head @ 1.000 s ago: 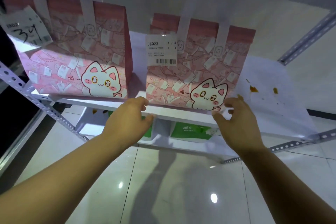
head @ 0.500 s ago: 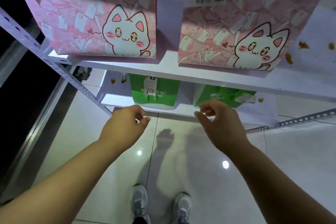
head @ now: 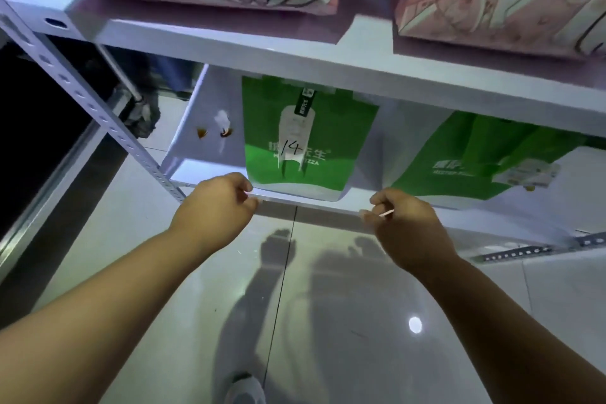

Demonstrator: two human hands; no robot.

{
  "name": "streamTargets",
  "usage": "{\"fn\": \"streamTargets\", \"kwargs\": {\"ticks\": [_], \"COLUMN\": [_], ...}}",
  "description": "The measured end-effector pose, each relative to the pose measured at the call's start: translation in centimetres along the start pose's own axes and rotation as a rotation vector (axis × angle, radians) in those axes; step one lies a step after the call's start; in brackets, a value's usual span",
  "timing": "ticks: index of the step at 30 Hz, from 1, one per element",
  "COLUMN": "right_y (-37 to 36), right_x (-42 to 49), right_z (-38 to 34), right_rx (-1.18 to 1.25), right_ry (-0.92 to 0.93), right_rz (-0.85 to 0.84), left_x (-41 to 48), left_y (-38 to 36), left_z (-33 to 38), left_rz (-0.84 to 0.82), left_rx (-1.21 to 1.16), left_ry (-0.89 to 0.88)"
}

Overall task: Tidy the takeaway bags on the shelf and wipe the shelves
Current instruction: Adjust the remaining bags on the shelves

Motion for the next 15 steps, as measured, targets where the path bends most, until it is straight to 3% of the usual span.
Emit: {"fn": "streamTargets", "kwargs": {"ticks": [8, 15], "right_y": [-4.8, -7.6], "right_x": [4.8, 7.8], "right_z": [2.9, 3.1], "right_rx": [-0.011, 0.037], "right_ry": [0.071, 0.174], "right_rz": [0.062, 0.113], "left_x": [4.4, 7.3], "left_y": [-3.6, -6.3], "left_z": [-2.8, -3.2], "left_rz": [0.2, 0.229], "left_rx": [-0.003, 0.025], "left_ry": [-0.022, -0.133]}}
Point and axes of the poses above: each hand's wrist, its own x-axis towards the middle knuckle, its own y-axis out of the back of the hand, z = x × y, the point moved 9 cm from there along x, towards the middle knuckle, and after that the axes turned 4 degrees about x, right-handed, at the moved point
